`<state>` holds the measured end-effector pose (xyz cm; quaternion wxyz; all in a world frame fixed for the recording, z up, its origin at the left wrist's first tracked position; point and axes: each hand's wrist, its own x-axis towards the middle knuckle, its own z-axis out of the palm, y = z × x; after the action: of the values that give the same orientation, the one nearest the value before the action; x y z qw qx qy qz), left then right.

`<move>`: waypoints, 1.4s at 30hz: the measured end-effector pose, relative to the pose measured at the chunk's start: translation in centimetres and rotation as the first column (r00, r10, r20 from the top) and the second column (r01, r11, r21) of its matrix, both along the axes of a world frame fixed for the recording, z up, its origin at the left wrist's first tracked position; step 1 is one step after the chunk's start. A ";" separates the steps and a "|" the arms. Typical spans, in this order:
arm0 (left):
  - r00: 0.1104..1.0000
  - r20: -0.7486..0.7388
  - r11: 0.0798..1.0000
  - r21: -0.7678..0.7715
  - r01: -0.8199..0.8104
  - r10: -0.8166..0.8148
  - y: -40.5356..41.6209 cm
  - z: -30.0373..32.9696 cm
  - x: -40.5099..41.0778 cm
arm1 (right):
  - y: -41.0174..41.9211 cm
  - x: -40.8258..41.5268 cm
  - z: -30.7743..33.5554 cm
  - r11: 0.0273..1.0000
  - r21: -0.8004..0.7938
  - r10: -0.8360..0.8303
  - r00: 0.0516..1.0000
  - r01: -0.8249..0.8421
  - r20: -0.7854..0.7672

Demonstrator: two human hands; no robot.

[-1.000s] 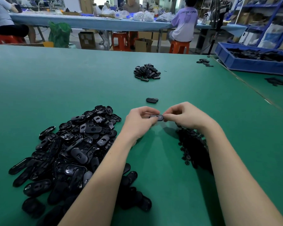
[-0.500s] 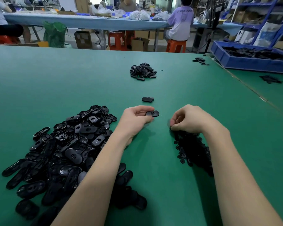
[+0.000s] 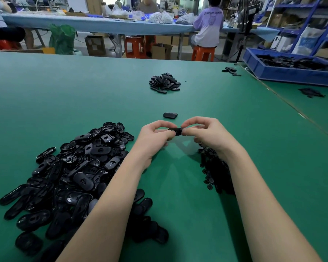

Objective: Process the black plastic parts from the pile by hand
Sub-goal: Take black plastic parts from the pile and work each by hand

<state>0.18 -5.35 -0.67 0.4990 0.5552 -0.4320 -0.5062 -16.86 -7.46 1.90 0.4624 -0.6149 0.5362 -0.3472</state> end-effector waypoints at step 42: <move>0.989 -0.149 0.993 -0.117 -0.023 0.005 0.2 0.2 0.1 | -0.5 1.0 0.0 0.986 -0.155 -0.085 0.982 0.058 -0.169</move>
<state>0.31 -5.16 -0.46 0.5655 0.4884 -0.4188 -0.5161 -15.90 -8.01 1.89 0.3532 -0.6562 0.5692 -0.3473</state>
